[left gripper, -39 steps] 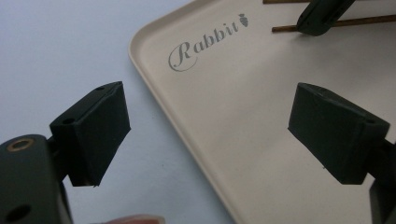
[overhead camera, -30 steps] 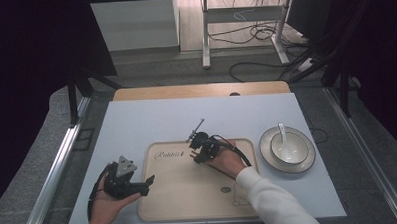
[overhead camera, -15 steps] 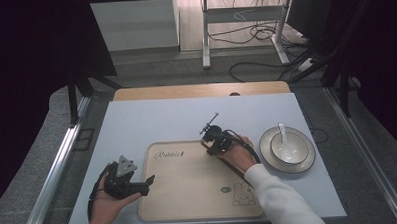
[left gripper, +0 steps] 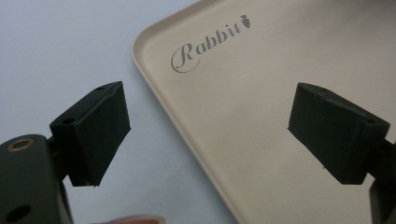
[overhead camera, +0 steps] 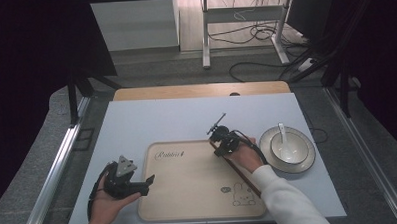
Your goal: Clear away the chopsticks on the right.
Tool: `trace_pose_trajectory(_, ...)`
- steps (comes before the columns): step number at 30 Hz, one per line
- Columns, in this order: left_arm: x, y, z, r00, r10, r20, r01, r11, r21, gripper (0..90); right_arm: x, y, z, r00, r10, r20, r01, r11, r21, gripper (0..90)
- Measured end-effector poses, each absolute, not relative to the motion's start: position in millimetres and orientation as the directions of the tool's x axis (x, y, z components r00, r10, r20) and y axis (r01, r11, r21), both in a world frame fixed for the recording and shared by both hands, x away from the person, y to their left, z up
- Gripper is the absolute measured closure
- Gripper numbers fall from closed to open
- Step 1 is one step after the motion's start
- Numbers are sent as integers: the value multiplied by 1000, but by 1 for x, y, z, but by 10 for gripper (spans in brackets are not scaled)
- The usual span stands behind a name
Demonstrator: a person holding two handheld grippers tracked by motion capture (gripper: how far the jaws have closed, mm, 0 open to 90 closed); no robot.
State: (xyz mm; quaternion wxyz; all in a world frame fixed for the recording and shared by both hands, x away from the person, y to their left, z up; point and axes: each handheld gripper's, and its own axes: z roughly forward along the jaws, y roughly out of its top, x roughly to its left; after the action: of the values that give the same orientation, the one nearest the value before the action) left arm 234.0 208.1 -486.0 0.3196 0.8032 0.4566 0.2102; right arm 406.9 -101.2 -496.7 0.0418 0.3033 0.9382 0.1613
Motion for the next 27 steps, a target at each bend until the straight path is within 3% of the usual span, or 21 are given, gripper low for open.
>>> trace_pose_trajectory(14, 235, 207, -486, 500, 865, 46, 596, -383, 705, 125, 400, -149, -489, -746, 662, -74, 618, 729, 293, 893)
trace_pose_trajectory(27, 234, 206, -486, 498, 866, 46, 597, -381, 706, 125, 395, -167, -487, -736, 675, -55, 630, 713, 308, 893)
